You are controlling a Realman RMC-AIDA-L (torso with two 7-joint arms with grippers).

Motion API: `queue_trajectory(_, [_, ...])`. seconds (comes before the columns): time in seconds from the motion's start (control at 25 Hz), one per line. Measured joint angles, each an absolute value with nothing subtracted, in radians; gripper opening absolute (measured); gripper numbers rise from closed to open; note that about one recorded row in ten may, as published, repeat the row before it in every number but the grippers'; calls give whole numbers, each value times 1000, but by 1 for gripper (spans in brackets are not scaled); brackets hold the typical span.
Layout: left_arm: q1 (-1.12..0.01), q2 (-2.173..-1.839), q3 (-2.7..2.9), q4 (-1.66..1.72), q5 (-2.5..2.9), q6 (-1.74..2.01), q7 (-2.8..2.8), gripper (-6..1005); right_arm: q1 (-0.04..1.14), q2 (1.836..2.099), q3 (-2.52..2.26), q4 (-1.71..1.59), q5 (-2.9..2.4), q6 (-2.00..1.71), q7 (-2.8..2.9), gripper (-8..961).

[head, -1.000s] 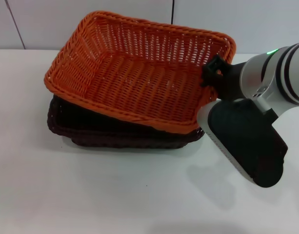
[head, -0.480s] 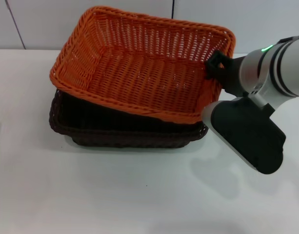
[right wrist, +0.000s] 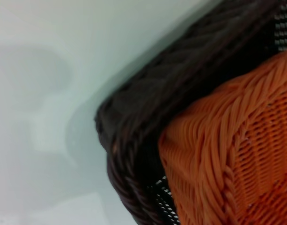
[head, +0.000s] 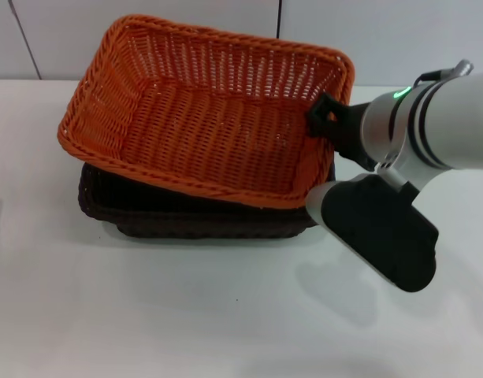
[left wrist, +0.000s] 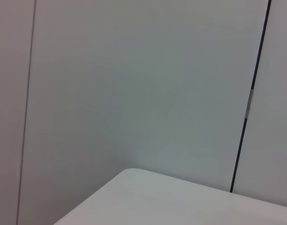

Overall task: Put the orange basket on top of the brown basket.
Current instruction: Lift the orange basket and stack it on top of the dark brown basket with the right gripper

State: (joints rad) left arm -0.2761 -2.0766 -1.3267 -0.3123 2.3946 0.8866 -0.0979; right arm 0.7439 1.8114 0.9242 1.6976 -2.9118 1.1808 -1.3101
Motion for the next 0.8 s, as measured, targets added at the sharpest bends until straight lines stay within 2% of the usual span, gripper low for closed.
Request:
queue_trajectory(0.28, [-275, -2073, -1326, -307, 2395, 886, -100, 813, 727, 1816, 895, 1692, -2920, 1188, -1190, 163])
queue_trajectory(0.48, [-282, -2069, -1325, -308, 2395, 860, -100, 813, 693, 1802, 887, 1756, -2921, 1201, -1140, 231])
queue_trajectory(0.8, [-299, -2069, -1328, -301, 2395, 836, -98, 813, 644, 1785, 876, 1901, -2921, 1267, -1119, 391])
